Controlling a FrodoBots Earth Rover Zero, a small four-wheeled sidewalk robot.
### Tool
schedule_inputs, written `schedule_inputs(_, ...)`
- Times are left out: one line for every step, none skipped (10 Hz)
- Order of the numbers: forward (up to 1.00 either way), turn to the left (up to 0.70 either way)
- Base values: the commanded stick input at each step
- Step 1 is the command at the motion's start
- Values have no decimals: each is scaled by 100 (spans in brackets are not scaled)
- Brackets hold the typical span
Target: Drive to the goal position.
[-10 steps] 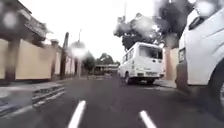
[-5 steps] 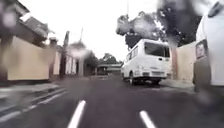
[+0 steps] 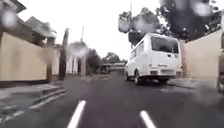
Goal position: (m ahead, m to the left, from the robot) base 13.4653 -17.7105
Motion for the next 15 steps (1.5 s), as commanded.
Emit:
schedule_inputs(100,9)
schedule_inputs(100,6)
schedule_inputs(100,0)
schedule_inputs(100,0)
schedule_inputs(100,0)
schedule_inputs(100,0)
schedule_inputs(100,7)
schedule_inputs(100,10)
schedule_inputs(100,5)
schedule_inputs(100,6)
schedule_inputs(100,10)
schedule_inputs(100,8)
schedule_inputs(100,-38)
schedule_inputs(100,-26)
schedule_inputs(100,-4)
